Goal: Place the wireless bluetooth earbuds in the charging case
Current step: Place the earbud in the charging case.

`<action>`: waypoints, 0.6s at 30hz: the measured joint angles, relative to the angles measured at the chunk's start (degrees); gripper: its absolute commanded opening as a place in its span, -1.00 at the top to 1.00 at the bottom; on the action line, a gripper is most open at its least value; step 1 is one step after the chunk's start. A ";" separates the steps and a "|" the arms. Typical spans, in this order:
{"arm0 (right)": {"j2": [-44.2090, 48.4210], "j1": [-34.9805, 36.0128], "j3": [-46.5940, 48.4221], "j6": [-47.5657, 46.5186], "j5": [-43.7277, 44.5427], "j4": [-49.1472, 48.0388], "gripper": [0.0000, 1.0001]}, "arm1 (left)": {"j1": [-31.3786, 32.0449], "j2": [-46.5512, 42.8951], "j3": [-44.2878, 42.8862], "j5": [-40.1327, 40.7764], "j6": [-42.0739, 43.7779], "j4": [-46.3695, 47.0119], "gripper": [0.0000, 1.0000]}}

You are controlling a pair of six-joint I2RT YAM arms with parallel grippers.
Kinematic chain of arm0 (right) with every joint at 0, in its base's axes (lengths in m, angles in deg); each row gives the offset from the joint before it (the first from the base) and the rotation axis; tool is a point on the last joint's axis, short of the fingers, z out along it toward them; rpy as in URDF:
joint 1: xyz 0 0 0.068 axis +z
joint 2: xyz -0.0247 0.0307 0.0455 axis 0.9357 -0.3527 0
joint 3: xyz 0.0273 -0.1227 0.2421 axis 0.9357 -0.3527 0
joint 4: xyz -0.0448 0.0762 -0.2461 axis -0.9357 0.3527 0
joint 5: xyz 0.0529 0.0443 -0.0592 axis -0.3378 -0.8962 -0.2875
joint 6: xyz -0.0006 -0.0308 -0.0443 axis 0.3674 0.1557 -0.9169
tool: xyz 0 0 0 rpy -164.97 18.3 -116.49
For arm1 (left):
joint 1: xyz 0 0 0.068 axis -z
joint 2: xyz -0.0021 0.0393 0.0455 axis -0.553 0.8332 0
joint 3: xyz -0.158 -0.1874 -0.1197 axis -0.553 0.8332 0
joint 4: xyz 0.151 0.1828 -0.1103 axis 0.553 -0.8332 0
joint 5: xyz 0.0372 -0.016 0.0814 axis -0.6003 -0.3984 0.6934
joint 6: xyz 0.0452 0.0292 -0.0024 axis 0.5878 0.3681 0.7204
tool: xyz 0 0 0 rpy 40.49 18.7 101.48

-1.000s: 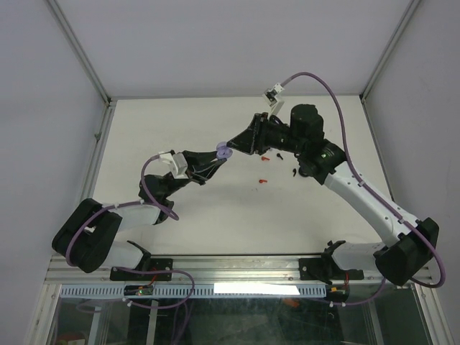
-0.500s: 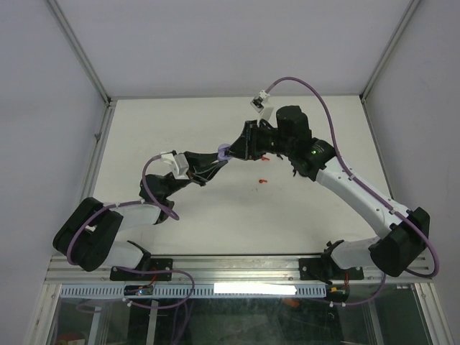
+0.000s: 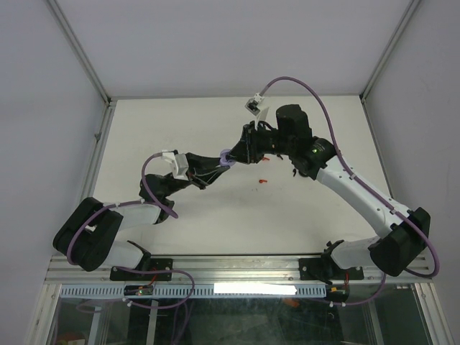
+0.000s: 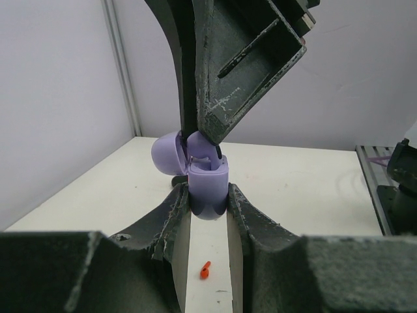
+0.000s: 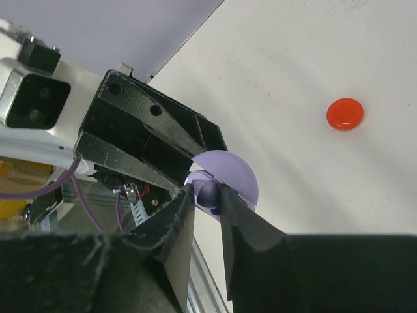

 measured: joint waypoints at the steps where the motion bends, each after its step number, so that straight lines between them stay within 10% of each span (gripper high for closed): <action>1: -0.04 -0.04 0.15 -0.81 -0.52 0.28 0.51 | 0.00 -0.02 -0.02 -0.31 -0.33 0.00 1.00; 18: -0.35 0.52 1.68 -13.09 -12.02 2.45 0.31 | -0.02 -0.02 -2.36 -8.04 -6.38 -0.09 1.00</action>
